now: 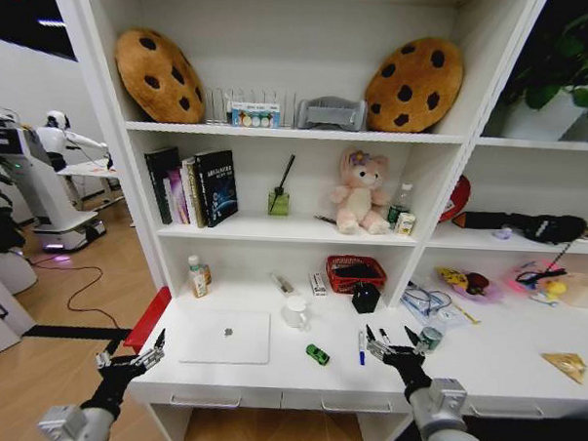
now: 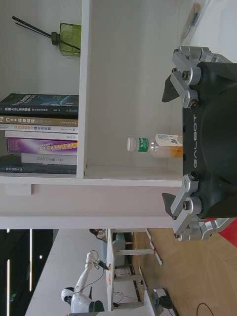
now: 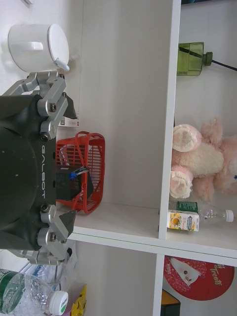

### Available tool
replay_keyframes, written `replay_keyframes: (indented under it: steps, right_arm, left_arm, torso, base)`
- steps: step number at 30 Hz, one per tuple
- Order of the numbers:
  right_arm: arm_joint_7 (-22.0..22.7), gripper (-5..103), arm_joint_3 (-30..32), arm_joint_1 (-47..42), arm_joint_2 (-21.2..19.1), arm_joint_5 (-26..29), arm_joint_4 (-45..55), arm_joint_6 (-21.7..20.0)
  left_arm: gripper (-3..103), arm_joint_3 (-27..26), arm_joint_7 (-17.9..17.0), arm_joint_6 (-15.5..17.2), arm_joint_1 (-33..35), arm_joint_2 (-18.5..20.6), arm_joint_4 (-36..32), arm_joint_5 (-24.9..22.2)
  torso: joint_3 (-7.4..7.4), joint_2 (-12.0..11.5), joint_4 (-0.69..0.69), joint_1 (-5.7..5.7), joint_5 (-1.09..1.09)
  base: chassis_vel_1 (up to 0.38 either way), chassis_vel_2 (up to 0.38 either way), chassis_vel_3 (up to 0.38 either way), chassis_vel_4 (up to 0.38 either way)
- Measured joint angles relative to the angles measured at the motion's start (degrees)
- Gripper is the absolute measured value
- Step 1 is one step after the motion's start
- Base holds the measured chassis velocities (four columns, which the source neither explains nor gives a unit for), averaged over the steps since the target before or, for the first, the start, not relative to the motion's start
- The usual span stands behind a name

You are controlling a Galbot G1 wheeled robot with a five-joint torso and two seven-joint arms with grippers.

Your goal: Organize the objects on the table.

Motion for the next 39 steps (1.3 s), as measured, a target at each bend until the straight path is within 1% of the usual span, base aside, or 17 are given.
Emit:
replay_keyframes:
  steps: [8, 11, 14, 17, 23, 25, 26, 27, 28, 29, 30, 32, 33, 34, 36, 38, 39]
  right_arm:
    - [-0.2, 100, 0.1, 0.0, -0.2, 0.5, -0.1, 0.0]
    - [-0.3, 100, 0.1, -0.1, -0.2, 0.7, -0.1, 0.1]
    - [-0.3, 100, 0.2, -0.1, -0.3, 0.8, -0.1, 0.2]
    - [-0.5, 100, -0.1, 0.0, -0.6, 0.8, -0.2, 0.6]
    - [-2.1, 100, -1.2, 0.6, -2.5, -0.8, -1.3, 2.6]
    - [-2.6, 100, -2.0, 0.7, -4.2, -1.9, -1.7, 3.2]
    - [-3.0, 100, -3.2, 1.3, -6.6, -2.4, -2.0, 3.2]
    - [-3.0, 100, -3.2, 1.3, -6.6, -2.4, -2.0, 3.2]
    - [-3.6, 100, -4.9, 2.6, -10.2, -2.5, -2.2, 3.0]
    - [-3.7, 100, -6.8, 4.1, -13.4, -2.2, -2.3, 2.3]
    - [-3.7, 100, -6.8, 4.1, -13.4, -2.2, -2.3, 2.3]
    - [-3.3, 100, -10.7, 7.4, -18.5, -0.7, -2.3, 0.5]
    - [-3.3, 100, -10.7, 7.4, -18.5, -0.7, -2.3, 0.5]
    - [-3.1, 100, -12.4, 8.8, -20.1, 0.8, -2.2, -0.4]
    - [-3.0, 100, -15.8, 12.0, -23.0, 5.7, -2.6, -2.5]
    - [-2.9, 100, -19.3, 15.9, -24.9, 9.3, -4.4, -3.8]
    - [-2.9, 100, -19.3, 15.9, -24.9, 9.3, -4.4, -3.8]
  left_arm:
    - [100, 0.0, 0.0, 0.0, 0.0, 0.0, 0.0, 0.0]
    - [100, 0.1, 0.0, 0.0, 0.0, 0.0, 0.1, 0.0]
    - [100, 0.1, 0.0, 0.0, 0.0, 0.0, 0.1, -0.1]
    - [100, 0.1, 0.0, 0.1, 0.0, 0.1, 0.1, -0.1]
    - [100, 0.1, 0.0, 0.1, 0.0, 0.1, 0.1, -0.1]
    - [100, 0.1, 0.0, 0.1, 0.0, 0.1, 0.1, -0.1]
    - [100, 0.1, 0.0, 0.1, 0.0, 0.1, 0.1, -0.1]
    - [100, 0.1, 0.0, 0.1, 0.0, 0.1, 0.1, -0.1]
    - [100, 0.1, 0.0, 0.1, 0.0, 0.1, 0.1, -0.1]
    - [100, 0.1, 0.0, 0.1, 0.0, 0.1, 0.1, -0.1]
    - [100, 0.1, 0.0, 0.1, 0.0, 0.1, 0.1, -0.1]
    - [100, 0.1, -0.1, 0.1, 0.0, 0.1, 0.1, -0.1]
    - [100, 0.1, -0.1, 0.1, 0.0, 0.1, 0.1, -0.1]
    - [100, 0.1, -0.1, 0.1, 0.0, 0.1, 0.1, -0.1]
    - [100, 0.1, -0.1, 0.1, 0.0, 0.1, 0.1, -0.1]
    - [100, 0.1, -0.1, 0.1, 0.0, 0.1, 0.1, -0.1]
    - [100, 0.1, -0.1, 0.1, 0.0, 0.1, 0.1, -0.1]
  torso:
    - [0.01, 0.0, 0.01, 0.0, 0.02]
    - [0.0, 0.0, 0.0, 0.0, -0.01]
    - [0.0, 0.0, 0.0, 0.0, 0.03]
    - [0.01, 0.0, -0.01, 0.02, -0.02]
    - [0.01, 0.0, 0.0, 0.01, 0.05]
    - [0.0, 0.0, 0.0, -0.01, 0.04]
    - [0.0, 0.0, -0.04, -0.01, 0.01]
    - [0.0, 0.0, -0.04, -0.01, 0.01]
    - [0.0, 0.0, -0.05, 0.0, 0.03]
    - [0.01, 0.0, -0.01, 0.0, 0.01]
    - [0.01, 0.0, -0.01, 0.0, 0.01]
    - [0.01, 0.0, 0.05, 0.0, -0.03]
    - [0.01, 0.0, 0.05, 0.0, -0.03]
    - [0.01, 0.0, 0.04, 0.01, 0.0]
    - [0.0, 0.0, 0.01, 0.01, -0.02]
    - [0.0, 0.0, -0.01, 0.01, -0.02]
    - [0.0, 0.0, -0.01, 0.01, -0.02]
  base:
    - [-0.127, -0.131, 0.143, 0.13]
    - [-0.204, -0.234, 0.213, 0.221]
    - [-0.23, -0.253, 0.219, 0.233]
    - [-0.267, -0.286, 0.251, 0.267]
    - [-0.244, -0.268, 0.241, 0.267]
    - [-0.039, -0.148, 0.137, 0.074]
    - [-0.015, -0.12, 0.1, -0.011]
    - [-0.015, -0.12, 0.1, -0.011]
    - [-0.025, -0.028, 0.008, -0.056]
    - [-0.025, 0.045, -0.037, -0.056]
    - [-0.025, 0.045, -0.037, -0.056]
    - [0.036, 0.059, -0.001, -0.027]
    - [0.072, 0.118, -0.002, -0.055]
    - [0.072, 0.092, -0.036, -0.055]
    - [0.023, 0.064, -0.018, -0.052]
    - [0.0, 0.0, 0.0, 0.0]
    - [0.0, 0.0, 0.0, 0.0]
